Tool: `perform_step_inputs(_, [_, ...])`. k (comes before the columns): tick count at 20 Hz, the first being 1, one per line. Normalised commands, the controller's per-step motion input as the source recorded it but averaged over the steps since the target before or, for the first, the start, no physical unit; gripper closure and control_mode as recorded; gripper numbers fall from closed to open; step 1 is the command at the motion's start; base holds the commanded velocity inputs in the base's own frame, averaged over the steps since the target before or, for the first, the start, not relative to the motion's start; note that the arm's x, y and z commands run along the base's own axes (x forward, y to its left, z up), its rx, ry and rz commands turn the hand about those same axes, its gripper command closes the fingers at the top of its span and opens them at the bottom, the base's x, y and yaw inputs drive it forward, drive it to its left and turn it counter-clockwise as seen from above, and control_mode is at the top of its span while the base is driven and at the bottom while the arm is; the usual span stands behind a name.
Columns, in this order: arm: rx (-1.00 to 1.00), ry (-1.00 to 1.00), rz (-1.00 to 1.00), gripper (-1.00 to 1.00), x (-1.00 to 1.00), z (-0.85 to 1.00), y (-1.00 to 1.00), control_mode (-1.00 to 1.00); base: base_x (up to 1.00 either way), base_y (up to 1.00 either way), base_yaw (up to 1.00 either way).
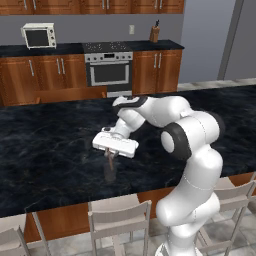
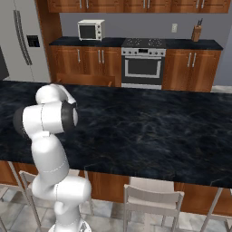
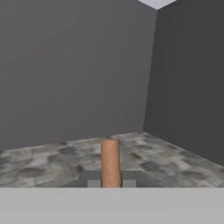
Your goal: Take a straw from the drawer in front and place it inside the glass cup on the dining counter.
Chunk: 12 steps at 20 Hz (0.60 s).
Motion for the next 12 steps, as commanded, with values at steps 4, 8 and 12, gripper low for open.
perform_step_inputs(4, [0.00,0.00,0.00,-1.00,0.00,-0.15,0.00,-1.00,0.00,0.00,0.00])
perform_step_inputs(8, [0.00,-0.02,0.00,-1.00,0.00,0.00,-0.05,-1.00,0.00,0.00,0.00])
perform_step_inputs(12, [0.00,-0.08,0.00,-1.00,0.00,0.00,-0.13,-1.00,0.00,0.00,0.00])
